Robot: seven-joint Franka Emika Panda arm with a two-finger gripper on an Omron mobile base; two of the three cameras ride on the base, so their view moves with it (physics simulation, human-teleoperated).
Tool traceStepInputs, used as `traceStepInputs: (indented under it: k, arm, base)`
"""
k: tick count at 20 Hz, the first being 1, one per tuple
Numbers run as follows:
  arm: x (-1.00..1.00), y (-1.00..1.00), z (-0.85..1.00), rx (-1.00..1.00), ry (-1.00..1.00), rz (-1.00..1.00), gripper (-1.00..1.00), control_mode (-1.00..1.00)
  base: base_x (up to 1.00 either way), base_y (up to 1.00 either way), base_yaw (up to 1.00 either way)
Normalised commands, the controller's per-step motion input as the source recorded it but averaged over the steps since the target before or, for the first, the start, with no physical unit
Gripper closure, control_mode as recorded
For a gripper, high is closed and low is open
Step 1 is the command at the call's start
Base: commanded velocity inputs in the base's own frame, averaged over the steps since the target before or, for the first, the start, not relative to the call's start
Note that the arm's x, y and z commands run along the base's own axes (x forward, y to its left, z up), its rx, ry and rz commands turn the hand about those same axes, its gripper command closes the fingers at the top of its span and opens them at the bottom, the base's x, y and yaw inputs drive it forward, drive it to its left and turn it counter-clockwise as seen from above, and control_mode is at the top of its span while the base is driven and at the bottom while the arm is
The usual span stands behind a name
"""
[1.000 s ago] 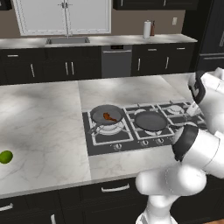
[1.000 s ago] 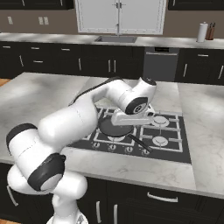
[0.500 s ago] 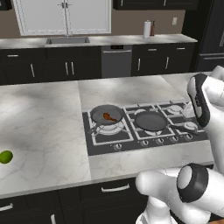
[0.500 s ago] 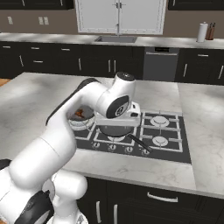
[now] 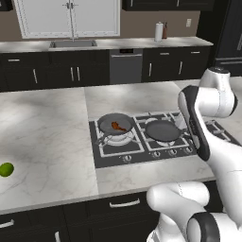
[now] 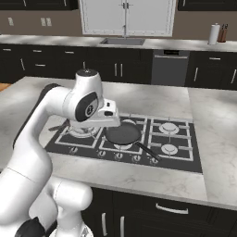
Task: Place both pans onto different burners. Then place the lime and the chicken drumstick on different pans.
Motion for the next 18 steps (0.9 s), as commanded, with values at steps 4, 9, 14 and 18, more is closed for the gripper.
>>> traceStepInputs:
  k: [4,9,14,18]
  arm:
    - [-0.14,0.58,0.26,-0.05,0.04,0.00,-1.00,-1.00]
    - [-0.16,0.49,0.15,0.00,0.09,0.00,-1.00,-1.00]
    - [-0.12,0.46,0.04,0.01,0.11,-0.01,-1.00,-1.00]
    - [-0.08,0.26,0.00,0.05,0.09,-0.04,-1.00,-1.00]
  base:
    - [0.00,0.00,0.00]
    - [0.00,0.00,0.00]
    - [0.00,0.00,0.00]
    - [0.00,0.00,0.00]
